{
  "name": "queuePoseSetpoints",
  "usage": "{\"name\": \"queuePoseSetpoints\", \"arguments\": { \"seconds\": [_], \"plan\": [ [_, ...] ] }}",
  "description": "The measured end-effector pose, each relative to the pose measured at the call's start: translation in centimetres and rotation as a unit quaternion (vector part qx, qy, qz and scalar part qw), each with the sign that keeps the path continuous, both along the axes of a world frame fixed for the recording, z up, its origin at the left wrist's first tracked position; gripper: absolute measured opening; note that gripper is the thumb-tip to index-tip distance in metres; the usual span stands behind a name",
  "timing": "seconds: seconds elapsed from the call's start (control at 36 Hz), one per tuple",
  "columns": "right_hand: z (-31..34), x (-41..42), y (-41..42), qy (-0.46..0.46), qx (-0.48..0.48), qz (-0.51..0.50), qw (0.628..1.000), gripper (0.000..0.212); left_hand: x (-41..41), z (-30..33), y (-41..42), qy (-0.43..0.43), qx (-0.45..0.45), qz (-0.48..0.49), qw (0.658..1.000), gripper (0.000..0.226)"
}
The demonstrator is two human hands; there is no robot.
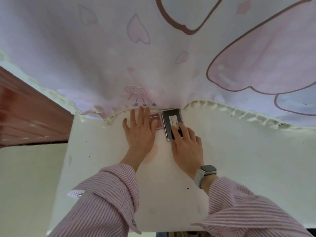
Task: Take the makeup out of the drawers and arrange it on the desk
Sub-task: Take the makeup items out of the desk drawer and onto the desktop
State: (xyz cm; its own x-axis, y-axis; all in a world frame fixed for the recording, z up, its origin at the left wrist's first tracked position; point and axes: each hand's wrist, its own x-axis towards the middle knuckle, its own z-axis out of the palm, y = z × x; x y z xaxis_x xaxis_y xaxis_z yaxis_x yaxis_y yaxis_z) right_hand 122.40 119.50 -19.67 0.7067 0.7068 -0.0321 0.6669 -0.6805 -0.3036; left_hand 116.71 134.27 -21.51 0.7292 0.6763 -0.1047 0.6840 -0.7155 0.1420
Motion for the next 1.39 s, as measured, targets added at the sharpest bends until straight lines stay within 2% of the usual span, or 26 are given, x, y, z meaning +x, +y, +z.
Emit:
{"name": "queuePoseSetpoints", "arguments": {
  "seconds": [0.06, 0.19, 0.33, 0.53, 0.72, 0.83, 0.89, 1.03, 1.19, 1.31, 1.39],
  "plan": [
    [-0.4, 0.1, -0.7, 0.000, -0.017, 0.026, 1.000, 0.048, -0.2, 0.2, -0.1, -0.029, 0.008, -0.009, 1.000, 0.070],
    [-0.1, -0.2, -2.1, 0.028, -0.028, 0.050, 0.998, 0.053, -3.3, 0.8, -3.1, -0.130, 0.059, 0.037, 0.989, 0.059],
    [-0.3, -1.2, -4.9, 0.051, 0.001, 0.057, 0.997, 0.052, -7.3, -0.4, -5.9, -0.106, 0.023, -0.009, 0.994, 0.047],
    [0.2, -3.2, -9.2, 0.098, 0.019, 0.078, 0.992, 0.050, -8.5, 0.4, -6.9, -0.100, -0.013, -0.008, 0.995, 0.052],
    [2.0, -6.6, -17.7, 0.131, 0.118, 0.065, 0.982, 0.036, -13.3, 1.6, -17.7, -0.212, -0.048, -0.061, 0.974, 0.032],
    [0.5, -8.7, -24.4, 0.141, 0.095, 0.112, 0.979, 0.025, -17.0, 0.8, -25.0, -0.229, -0.115, -0.094, 0.962, 0.024],
    [-1.0, -9.6, -27.2, 0.154, 0.028, 0.124, 0.980, 0.022, -18.3, 0.1, -27.5, -0.195, -0.160, -0.097, 0.963, 0.027],
    [-4.9, -10.5, -30.4, 0.224, -0.177, 0.091, 0.954, 0.036, -18.8, -2.1, -29.6, -0.035, -0.244, -0.109, 0.963, 0.028],
    [-7.9, -11.1, -28.7, 0.185, -0.168, 0.092, 0.964, 0.046, -17.1, -4.8, -28.2, 0.109, -0.199, -0.194, 0.954, 0.045],
    [-9.5, -11.5, -27.1, 0.157, -0.188, 0.117, 0.962, 0.052, -16.9, -6.4, -27.3, 0.200, -0.145, -0.294, 0.923, 0.051],
    [-10.1, -11.7, -26.3, 0.134, -0.222, 0.123, 0.958, 0.049, -17.2, -6.9, -27.0, 0.222, -0.088, -0.364, 0.900, 0.046]
  ]
}}
